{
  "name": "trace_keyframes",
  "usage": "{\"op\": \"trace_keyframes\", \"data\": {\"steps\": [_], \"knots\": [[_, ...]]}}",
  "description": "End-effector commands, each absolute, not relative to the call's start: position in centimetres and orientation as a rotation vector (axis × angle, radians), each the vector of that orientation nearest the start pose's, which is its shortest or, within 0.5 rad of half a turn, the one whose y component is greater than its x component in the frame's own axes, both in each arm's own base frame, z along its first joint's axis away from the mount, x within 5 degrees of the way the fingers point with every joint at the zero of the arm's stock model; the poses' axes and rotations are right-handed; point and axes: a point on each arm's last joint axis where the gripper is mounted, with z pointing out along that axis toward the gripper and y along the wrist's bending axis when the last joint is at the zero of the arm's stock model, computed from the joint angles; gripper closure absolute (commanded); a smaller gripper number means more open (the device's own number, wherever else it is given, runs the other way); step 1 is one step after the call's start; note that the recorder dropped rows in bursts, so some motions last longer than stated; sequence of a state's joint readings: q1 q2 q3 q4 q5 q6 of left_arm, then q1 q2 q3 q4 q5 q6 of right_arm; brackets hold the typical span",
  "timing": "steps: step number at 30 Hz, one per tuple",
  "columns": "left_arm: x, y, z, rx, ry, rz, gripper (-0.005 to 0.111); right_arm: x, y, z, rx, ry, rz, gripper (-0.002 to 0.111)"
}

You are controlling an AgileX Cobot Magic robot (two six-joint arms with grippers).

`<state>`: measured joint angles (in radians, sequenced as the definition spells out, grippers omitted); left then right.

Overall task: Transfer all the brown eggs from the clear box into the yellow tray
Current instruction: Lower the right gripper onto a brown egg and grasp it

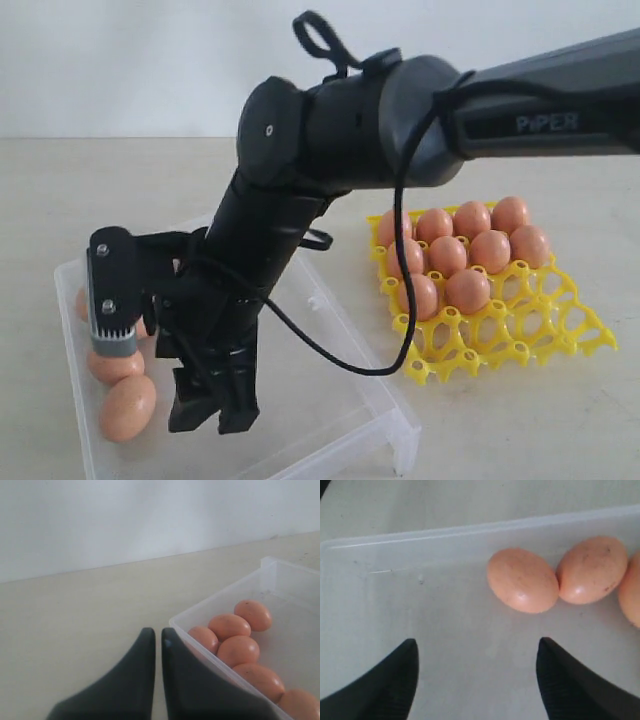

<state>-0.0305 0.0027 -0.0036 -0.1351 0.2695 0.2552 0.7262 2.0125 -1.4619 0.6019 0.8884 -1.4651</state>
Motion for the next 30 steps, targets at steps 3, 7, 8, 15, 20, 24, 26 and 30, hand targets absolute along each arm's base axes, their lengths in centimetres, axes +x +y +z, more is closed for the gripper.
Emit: {"op": "trace_keyframes", "data": {"steps": [3,7,8,15,20,24,26,30], "knots": [[5.5,-0.5,19.0,0.158,1.736,0.029,0.103,27.9,33.4,16.9,-2.26,1.318,0.391,0.049],[5.5,-0.5,19.0,0.158,1.736,0.029,0.103,28.3,33.9,15.6,-2.29,1.231,0.325,0.049],[5.5,-0.5,19.0,0.158,1.736,0.029,0.103,28.3,33.9,15.2,-2.307,1.216,0.322,0.049],[5.5,-0.5,19.0,0.158,1.736,0.029,0.103,28.4,34.1,15.3,-2.371,0.958,0.248,0.049],[5.5,-0.5,19.0,0.158,1.736,0.029,0.103,28.6,34.3,15.0,-2.359,0.941,0.221,0.049],[5.5,-0.5,19.0,0.158,1.736,0.029,0.103,28.7,34.4,14.4,-2.369,0.914,0.226,0.049],[5.5,-0.5,19.0,0.158,1.736,0.029,0.103,28.8,34.5,14.0,-2.369,0.915,0.22,0.049],[5.5,-0.5,19.0,0.158,1.736,0.029,0.103,29.0,34.5,13.5,-2.366,0.924,0.209,0.049]]}}
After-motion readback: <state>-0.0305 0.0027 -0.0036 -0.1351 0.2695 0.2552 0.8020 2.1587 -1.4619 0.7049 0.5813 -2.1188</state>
